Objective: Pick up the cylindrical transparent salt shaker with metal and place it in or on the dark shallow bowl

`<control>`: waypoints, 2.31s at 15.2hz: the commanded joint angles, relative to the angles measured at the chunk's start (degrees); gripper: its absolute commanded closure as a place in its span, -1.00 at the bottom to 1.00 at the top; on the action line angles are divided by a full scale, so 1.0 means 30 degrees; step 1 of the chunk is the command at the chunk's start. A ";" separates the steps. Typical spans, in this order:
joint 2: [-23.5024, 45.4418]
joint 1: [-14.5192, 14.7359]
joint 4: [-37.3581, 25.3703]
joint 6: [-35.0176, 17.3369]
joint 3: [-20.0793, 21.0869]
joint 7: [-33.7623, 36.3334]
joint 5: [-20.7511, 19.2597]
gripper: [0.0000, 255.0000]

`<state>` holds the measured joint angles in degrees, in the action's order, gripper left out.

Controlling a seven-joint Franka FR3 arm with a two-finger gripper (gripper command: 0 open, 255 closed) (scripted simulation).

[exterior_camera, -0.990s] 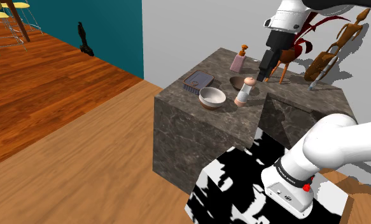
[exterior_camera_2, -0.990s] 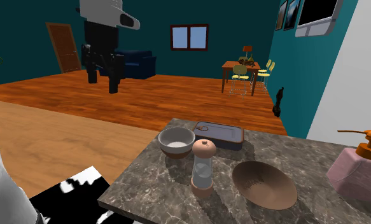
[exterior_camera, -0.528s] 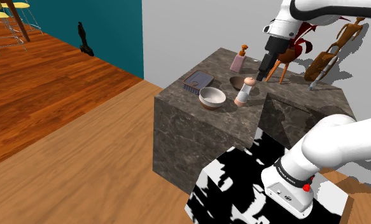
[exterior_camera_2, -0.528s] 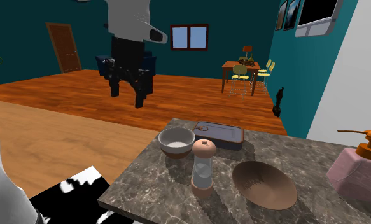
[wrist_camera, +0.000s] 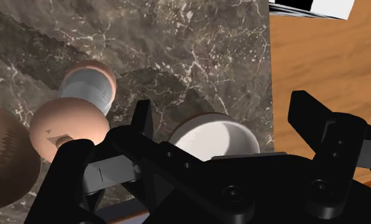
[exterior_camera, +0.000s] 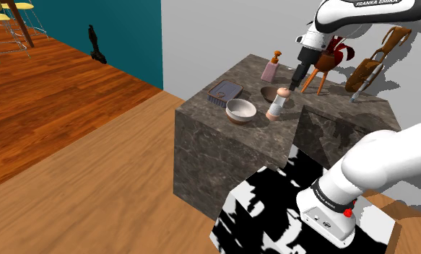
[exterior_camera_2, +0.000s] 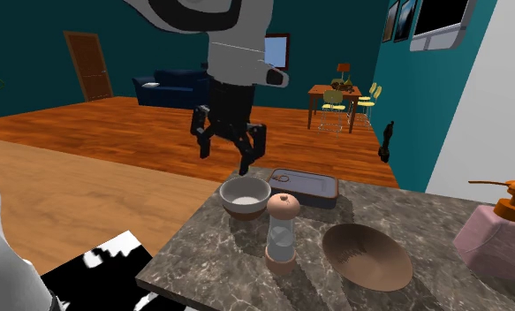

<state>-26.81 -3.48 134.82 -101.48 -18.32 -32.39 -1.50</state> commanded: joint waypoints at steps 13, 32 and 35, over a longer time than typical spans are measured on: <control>0.6969 -0.0211 -0.3245 -0.3670 -0.3406 -0.5985 0.1739 -1.00; 0.7311 -0.0168 -0.2364 -0.4846 -0.3407 -0.6144 0.1957 1.00; 0.7311 -0.0167 -0.2362 -0.4849 -0.3407 -0.6143 0.1958 1.00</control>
<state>-4.87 -3.99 127.74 -116.02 -28.55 -50.83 4.37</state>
